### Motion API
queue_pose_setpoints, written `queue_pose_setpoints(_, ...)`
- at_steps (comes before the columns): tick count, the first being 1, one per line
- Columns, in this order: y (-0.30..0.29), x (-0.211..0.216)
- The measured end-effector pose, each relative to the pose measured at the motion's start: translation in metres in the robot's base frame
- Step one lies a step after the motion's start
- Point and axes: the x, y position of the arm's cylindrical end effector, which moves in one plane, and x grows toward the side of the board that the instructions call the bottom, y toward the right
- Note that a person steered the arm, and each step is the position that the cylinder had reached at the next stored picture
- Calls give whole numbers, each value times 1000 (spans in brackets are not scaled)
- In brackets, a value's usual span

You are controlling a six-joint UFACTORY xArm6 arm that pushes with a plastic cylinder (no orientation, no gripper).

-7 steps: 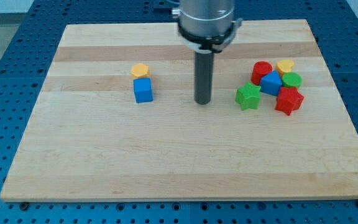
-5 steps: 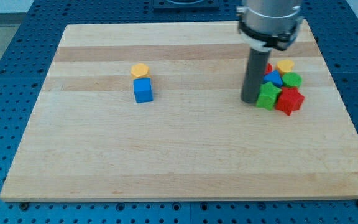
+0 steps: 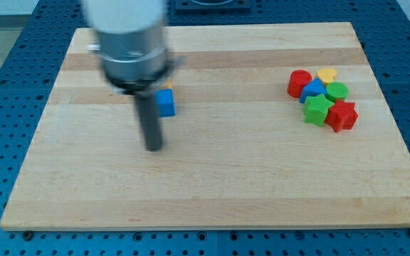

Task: Move blue cube and yellow hexagon into group of blocks

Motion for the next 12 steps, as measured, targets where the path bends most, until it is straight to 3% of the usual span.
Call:
queue_pose_setpoints(1, -66, -33)
queue_pose_setpoints(2, -48, -57)
queue_pose_setpoints(4, 116, -78)
queue_pose_setpoints(6, 7, -68)
queue_pose_setpoints(7, 14, -91)
queue_pose_setpoints(9, 160, -98)
queue_pose_setpoints(10, 176, -98)
queue_pose_setpoints(11, 136, -114)
queue_pose_setpoints(12, 145, -142)
